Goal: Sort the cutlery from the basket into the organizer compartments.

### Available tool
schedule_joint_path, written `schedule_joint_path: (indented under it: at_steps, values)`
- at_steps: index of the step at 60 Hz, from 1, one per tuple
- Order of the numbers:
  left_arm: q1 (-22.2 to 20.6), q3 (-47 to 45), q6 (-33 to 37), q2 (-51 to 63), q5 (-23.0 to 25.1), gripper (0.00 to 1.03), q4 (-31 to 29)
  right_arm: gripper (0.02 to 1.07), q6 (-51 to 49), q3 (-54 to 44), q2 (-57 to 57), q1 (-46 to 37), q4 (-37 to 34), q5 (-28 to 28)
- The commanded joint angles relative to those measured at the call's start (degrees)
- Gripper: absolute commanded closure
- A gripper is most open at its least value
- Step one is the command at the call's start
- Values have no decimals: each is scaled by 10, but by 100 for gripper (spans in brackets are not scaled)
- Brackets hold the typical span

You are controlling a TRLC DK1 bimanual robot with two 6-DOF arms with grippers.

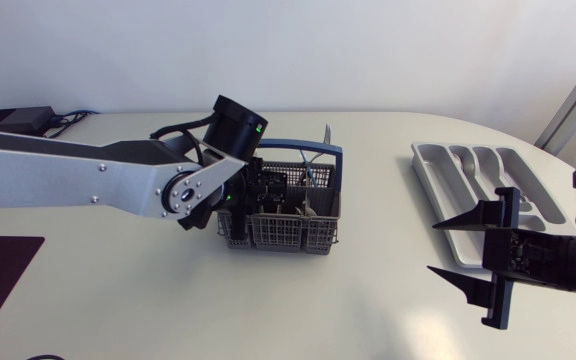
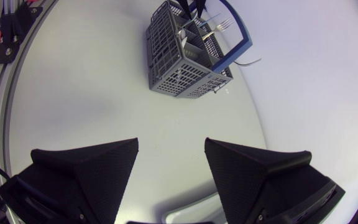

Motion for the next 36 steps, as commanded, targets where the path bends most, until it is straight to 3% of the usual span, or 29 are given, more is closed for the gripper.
schedule_joint_path:
  at_steps: [1, 12, 36]
  values:
    - [5, 5, 17, -1, 0, 84, -18, 27, 41, -14, -6, 24, 10, 11]
    - [6, 8, 17, -13, 0, 100, -44, 26, 84, -13, -11, 74, 20, 37]
    - [1, 52, -19, -93, 9, 100, -153, 23, 210, -15, -42, 228, 53, 118]
